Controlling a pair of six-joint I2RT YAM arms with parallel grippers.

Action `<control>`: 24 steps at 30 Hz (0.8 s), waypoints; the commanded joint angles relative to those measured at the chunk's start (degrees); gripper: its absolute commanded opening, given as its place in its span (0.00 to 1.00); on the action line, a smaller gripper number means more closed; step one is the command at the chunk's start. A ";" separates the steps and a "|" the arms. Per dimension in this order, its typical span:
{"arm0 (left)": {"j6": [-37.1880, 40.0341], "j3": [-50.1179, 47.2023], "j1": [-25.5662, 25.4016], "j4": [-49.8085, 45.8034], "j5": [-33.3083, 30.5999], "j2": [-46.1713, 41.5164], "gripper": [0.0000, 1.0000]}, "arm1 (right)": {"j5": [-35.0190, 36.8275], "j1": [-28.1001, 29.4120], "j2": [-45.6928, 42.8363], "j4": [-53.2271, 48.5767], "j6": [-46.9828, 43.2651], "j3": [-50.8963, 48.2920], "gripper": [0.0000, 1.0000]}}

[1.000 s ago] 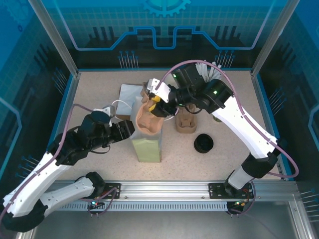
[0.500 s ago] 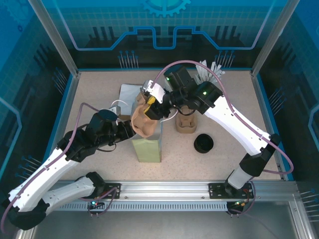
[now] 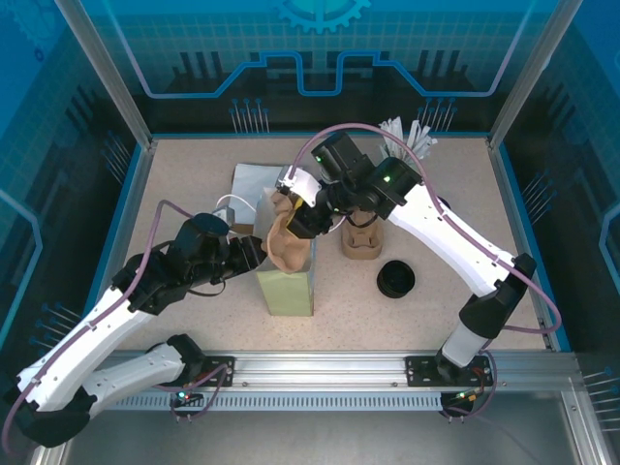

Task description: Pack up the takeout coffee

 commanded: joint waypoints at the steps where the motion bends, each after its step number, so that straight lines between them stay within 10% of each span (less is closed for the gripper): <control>1: 1.04 0.53 0.35 0.77 0.85 0.20 0.39 | 4.29 -0.13 0.51 -3.97 -3.37 2.07 0.39; 24: 3.14 1.30 0.35 2.17 3.62 1.89 0.14 | 7.51 -0.97 2.10 -3.41 0.53 5.38 0.37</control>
